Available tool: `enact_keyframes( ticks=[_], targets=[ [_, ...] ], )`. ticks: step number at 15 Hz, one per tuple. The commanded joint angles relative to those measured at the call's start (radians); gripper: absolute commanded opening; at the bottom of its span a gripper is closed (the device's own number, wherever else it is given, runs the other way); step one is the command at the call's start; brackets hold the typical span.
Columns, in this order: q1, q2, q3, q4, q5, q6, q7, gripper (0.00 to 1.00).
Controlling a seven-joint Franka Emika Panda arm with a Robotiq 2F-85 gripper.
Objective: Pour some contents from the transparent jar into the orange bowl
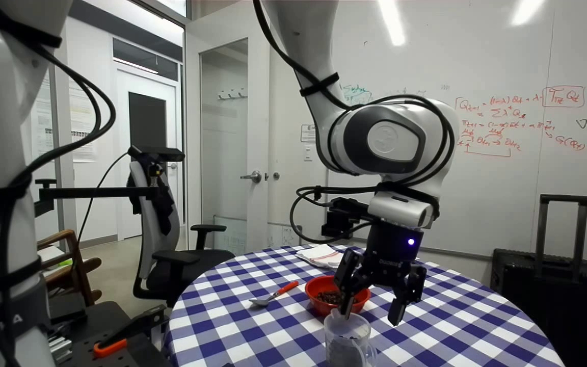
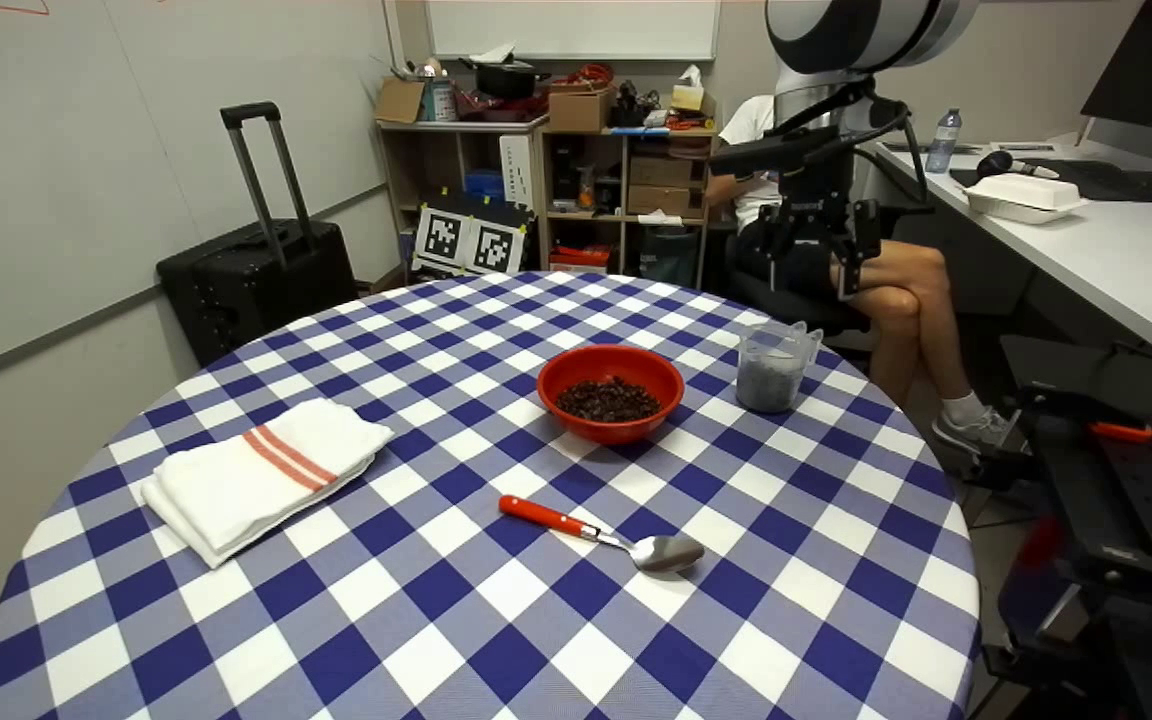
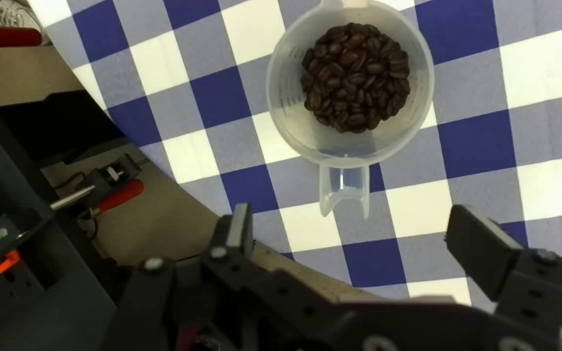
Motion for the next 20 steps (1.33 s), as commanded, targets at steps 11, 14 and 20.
enact_keyframes(
  ticks=[11,14,20],
  targets=[
    [-0.060,0.168,0.059,0.129,0.077,-0.048,-0.130,1.00],
    [-0.061,0.180,0.063,0.140,0.100,-0.051,-0.138,0.67],
    [-0.056,0.184,0.058,0.151,0.098,-0.065,-0.134,0.22]
  ],
)
